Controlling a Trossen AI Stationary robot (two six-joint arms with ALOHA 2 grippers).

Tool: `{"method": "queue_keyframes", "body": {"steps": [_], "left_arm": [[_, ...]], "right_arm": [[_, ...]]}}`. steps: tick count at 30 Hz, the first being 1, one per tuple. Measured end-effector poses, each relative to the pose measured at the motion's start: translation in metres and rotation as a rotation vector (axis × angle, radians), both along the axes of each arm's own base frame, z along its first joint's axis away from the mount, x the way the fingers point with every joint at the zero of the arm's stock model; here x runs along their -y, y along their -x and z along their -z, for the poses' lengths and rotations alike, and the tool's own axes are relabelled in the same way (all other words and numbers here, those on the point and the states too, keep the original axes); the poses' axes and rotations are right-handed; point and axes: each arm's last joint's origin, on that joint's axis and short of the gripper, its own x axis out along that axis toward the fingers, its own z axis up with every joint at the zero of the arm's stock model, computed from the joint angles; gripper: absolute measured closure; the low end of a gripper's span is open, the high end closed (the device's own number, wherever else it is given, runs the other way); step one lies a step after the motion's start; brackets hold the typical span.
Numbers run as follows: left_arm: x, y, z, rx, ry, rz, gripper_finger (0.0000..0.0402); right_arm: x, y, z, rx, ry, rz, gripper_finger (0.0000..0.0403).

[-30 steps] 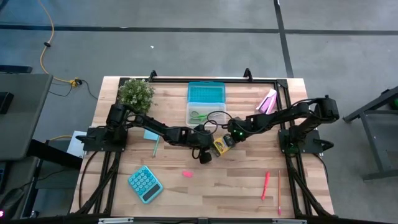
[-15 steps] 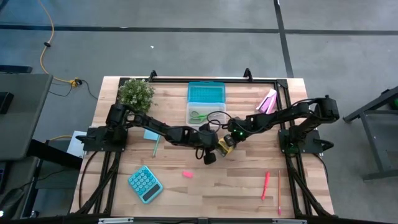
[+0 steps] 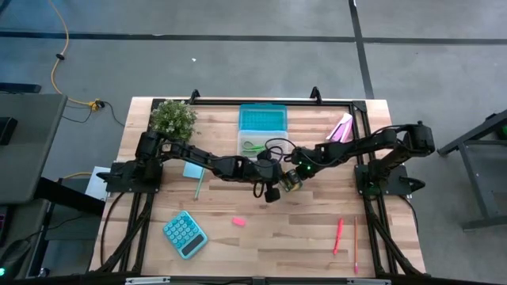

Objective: Pack school essentials
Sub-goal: Put the crayon box into the supply box

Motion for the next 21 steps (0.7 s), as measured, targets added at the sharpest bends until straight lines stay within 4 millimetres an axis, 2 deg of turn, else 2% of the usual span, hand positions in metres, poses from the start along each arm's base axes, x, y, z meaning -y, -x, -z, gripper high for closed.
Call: {"method": "queue_keyframes", "body": {"steps": [14, 21], "left_arm": [[0.0, -0.003, -0.003, 0.046, -0.002, 0.0, 0.0402], [0.0, -0.003, -0.003, 0.052, -0.006, -0.007, 0.0402]], "right_arm": [[0.008, 0.001, -0.003, 0.012, 0.019, -0.017, 0.0403], [0.014, 0.006, -0.016, 0.046, 0.058, 0.001, 0.0403]]}}
